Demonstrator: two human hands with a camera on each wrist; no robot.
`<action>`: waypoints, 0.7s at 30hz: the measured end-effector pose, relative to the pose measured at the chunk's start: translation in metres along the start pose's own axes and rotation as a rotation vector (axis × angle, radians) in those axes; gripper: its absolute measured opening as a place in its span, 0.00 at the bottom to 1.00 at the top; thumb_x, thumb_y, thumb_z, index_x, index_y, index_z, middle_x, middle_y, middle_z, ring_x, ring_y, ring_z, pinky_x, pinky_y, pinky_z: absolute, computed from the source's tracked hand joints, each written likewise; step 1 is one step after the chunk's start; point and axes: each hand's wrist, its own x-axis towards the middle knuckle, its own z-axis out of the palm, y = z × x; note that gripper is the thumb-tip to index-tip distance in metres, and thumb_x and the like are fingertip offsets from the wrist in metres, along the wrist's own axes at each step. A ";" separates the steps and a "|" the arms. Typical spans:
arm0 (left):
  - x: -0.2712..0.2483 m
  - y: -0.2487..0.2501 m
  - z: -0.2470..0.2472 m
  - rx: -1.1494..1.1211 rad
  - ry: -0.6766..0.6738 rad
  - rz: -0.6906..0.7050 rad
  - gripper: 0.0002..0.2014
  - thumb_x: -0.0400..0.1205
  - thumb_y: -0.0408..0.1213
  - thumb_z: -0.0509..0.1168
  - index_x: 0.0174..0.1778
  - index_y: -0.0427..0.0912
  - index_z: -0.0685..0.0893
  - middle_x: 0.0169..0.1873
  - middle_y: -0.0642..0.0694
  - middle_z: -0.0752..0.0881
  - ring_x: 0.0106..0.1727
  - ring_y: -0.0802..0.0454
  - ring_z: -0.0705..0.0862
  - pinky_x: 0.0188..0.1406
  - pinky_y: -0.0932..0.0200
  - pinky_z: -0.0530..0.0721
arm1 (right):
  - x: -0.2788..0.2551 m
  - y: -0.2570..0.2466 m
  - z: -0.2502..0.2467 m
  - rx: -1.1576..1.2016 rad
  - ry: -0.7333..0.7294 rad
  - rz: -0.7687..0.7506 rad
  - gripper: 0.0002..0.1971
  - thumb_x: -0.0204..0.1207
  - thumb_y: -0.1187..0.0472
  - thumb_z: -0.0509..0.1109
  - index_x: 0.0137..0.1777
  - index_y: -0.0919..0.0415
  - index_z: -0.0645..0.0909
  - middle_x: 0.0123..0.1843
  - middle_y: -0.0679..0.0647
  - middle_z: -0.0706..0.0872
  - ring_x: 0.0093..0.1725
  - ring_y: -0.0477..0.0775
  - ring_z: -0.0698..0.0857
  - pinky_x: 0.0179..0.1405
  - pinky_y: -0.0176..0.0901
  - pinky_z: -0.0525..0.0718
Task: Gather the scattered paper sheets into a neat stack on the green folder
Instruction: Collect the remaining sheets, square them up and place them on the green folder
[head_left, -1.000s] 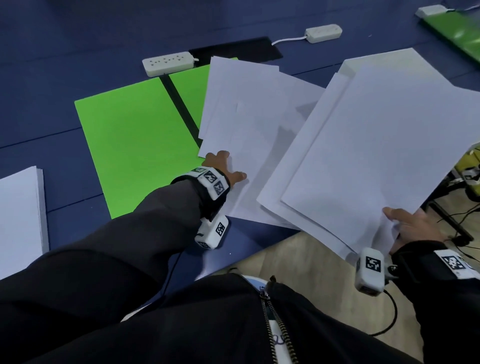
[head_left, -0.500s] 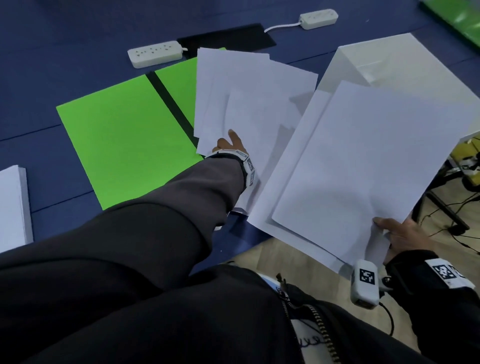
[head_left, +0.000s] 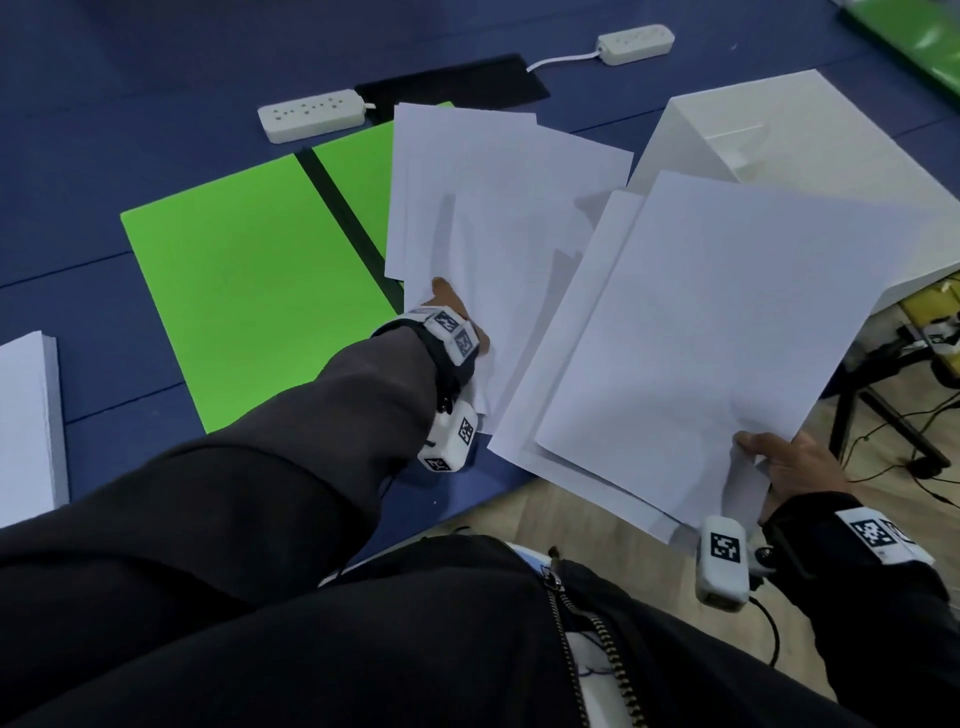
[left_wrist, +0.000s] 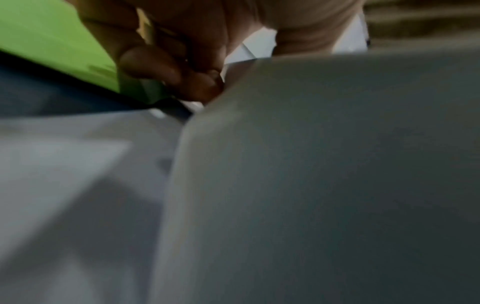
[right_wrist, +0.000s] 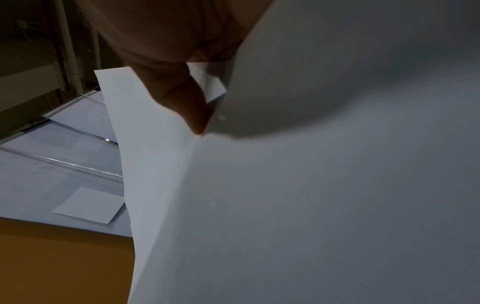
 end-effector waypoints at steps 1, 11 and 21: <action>0.003 -0.004 -0.004 -0.001 -0.023 0.005 0.39 0.73 0.41 0.74 0.75 0.35 0.61 0.66 0.36 0.77 0.66 0.42 0.79 0.50 0.58 0.70 | -0.002 -0.002 0.001 -0.013 -0.013 0.014 0.13 0.75 0.75 0.62 0.43 0.57 0.82 0.29 0.45 0.88 0.28 0.50 0.84 0.36 0.45 0.81; -0.001 -0.073 -0.063 -0.079 0.055 0.155 0.09 0.79 0.33 0.66 0.53 0.37 0.80 0.47 0.40 0.80 0.47 0.47 0.78 0.45 0.60 0.72 | 0.014 -0.009 0.034 -0.103 -0.027 -0.006 0.11 0.73 0.77 0.62 0.33 0.63 0.76 0.15 0.45 0.80 0.14 0.43 0.76 0.18 0.28 0.74; -0.036 -0.165 -0.109 -1.002 0.350 0.124 0.15 0.79 0.18 0.59 0.38 0.45 0.78 0.23 0.60 0.87 0.25 0.66 0.84 0.27 0.73 0.82 | 0.013 -0.023 0.068 -0.295 -0.033 0.026 0.04 0.65 0.63 0.74 0.33 0.60 0.81 0.37 0.62 0.83 0.32 0.59 0.81 0.38 0.48 0.78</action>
